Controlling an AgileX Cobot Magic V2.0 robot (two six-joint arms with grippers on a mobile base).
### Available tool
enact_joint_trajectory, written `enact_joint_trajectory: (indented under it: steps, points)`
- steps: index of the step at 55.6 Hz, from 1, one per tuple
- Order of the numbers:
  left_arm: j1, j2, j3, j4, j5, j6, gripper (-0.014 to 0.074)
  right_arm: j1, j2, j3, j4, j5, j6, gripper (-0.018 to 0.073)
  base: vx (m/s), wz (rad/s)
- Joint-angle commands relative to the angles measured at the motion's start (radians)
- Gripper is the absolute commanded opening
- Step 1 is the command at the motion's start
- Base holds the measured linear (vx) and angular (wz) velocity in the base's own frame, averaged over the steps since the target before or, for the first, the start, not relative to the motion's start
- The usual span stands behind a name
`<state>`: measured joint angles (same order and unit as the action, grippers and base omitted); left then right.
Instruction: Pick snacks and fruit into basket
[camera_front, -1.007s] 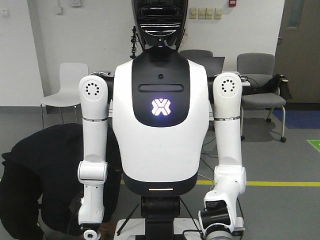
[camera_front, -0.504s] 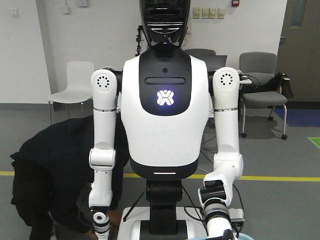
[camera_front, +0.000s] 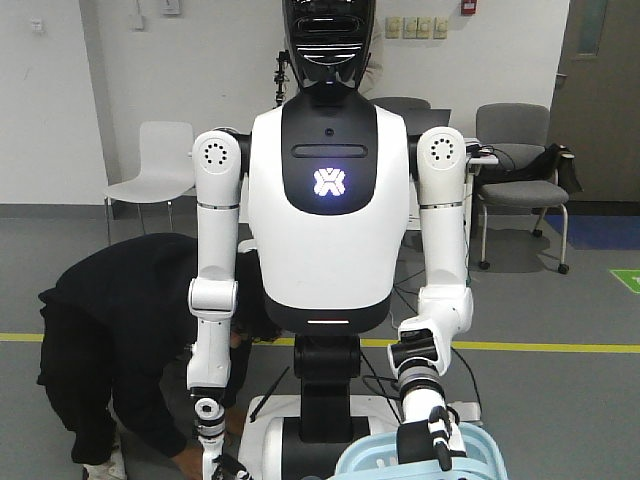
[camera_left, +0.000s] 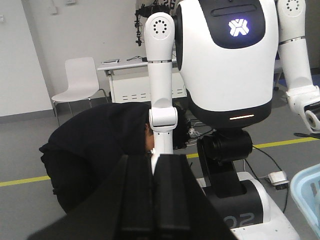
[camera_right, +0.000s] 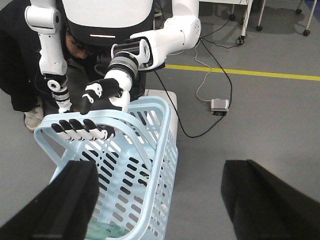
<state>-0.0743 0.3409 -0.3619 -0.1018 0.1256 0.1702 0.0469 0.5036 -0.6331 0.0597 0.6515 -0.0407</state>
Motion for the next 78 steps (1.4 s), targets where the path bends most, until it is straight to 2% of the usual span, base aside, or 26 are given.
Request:
enact_joint_trajectory:
  steps: [1, 78]
  points:
    - [-0.001, 0.004, -0.025, -0.001, -0.081, -0.006, -0.0008, -0.006, 0.003, -0.029, -0.003, -0.079, -0.008, 0.0564, -0.14, -0.06]
    - [-0.001, 0.004, -0.025, -0.001, -0.081, -0.006, -0.0008, -0.006, 0.003, -0.029, -0.003, -0.082, -0.008, 0.0564, -0.21, -0.01]
